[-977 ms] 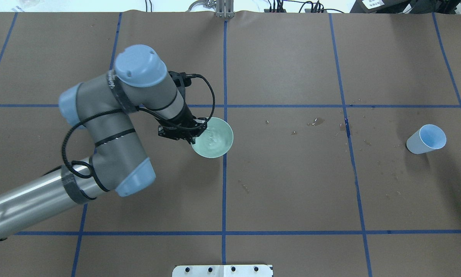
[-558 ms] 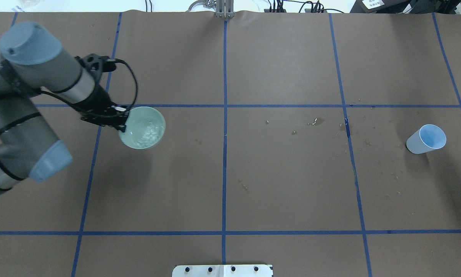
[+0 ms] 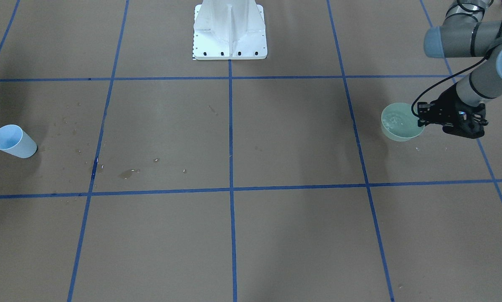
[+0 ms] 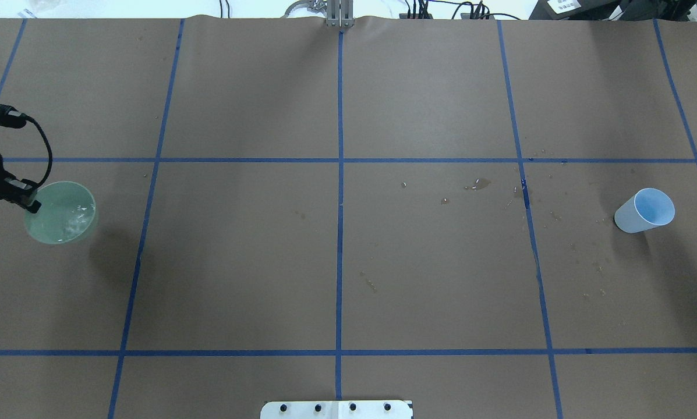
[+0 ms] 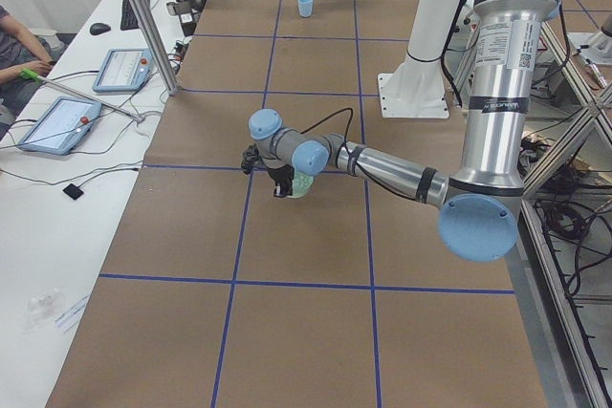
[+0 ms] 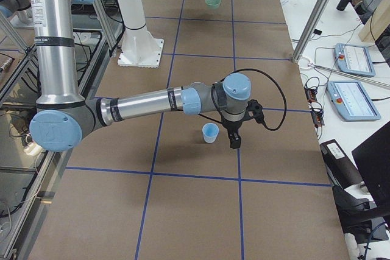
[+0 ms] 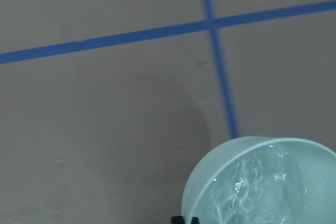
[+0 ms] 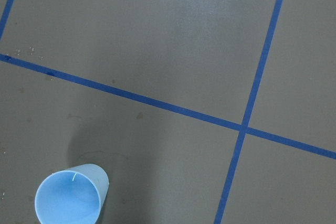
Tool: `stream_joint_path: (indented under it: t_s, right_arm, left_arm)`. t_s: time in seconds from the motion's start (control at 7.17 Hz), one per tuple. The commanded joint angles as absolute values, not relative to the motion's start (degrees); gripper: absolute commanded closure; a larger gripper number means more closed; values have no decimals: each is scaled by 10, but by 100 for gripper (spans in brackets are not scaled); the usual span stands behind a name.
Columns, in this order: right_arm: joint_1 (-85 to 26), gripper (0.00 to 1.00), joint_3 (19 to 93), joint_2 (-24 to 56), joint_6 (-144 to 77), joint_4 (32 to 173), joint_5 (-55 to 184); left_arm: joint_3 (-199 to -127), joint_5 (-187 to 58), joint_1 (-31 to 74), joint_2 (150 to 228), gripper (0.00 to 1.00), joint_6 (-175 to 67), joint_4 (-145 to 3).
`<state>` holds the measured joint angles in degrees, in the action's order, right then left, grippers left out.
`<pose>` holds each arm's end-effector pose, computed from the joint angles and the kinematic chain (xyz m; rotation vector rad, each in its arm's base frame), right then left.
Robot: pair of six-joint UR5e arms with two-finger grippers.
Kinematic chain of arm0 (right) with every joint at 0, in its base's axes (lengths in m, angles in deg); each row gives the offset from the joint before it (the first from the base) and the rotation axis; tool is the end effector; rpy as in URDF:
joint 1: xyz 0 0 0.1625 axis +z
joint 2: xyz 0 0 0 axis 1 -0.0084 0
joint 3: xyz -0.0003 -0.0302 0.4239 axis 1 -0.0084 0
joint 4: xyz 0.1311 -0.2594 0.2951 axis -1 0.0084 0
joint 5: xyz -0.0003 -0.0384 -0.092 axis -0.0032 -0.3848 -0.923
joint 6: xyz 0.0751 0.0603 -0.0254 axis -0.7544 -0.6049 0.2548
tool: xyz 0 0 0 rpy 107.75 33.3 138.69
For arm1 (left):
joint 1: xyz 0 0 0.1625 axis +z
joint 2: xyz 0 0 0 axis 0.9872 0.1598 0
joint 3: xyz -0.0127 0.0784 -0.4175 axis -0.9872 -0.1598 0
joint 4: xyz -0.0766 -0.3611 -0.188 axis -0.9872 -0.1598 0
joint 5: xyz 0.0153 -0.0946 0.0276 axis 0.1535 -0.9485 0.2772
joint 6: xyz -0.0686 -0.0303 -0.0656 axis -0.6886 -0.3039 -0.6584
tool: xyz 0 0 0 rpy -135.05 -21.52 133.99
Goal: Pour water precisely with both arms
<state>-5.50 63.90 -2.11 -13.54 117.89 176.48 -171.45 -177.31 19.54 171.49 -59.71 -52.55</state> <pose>0.0095 -0.5121 0.5488 0.1712 -0.7883 -0.2370 0.1933 -0.4858 0.5428 -0.0247 0.8282 0.2657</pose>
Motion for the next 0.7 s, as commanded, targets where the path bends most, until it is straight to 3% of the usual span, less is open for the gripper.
stream_joint_path:
  t_s: [0.0,0.28,0.56]
  right_arm:
    - [-55,1,643,-24,-136,1179,1766]
    - [-55,1,645,-26,-136,1180,1766]
    - [-58,1,644,-26,-136,1180,1766]
  left_arm:
    - [-1665,-1774,171,1704,100,-546,-526]
    - [-1652,-1774,173,1708,100,-546,-526]
    - [-1647,-1774,176,1713,83,-546,-526]
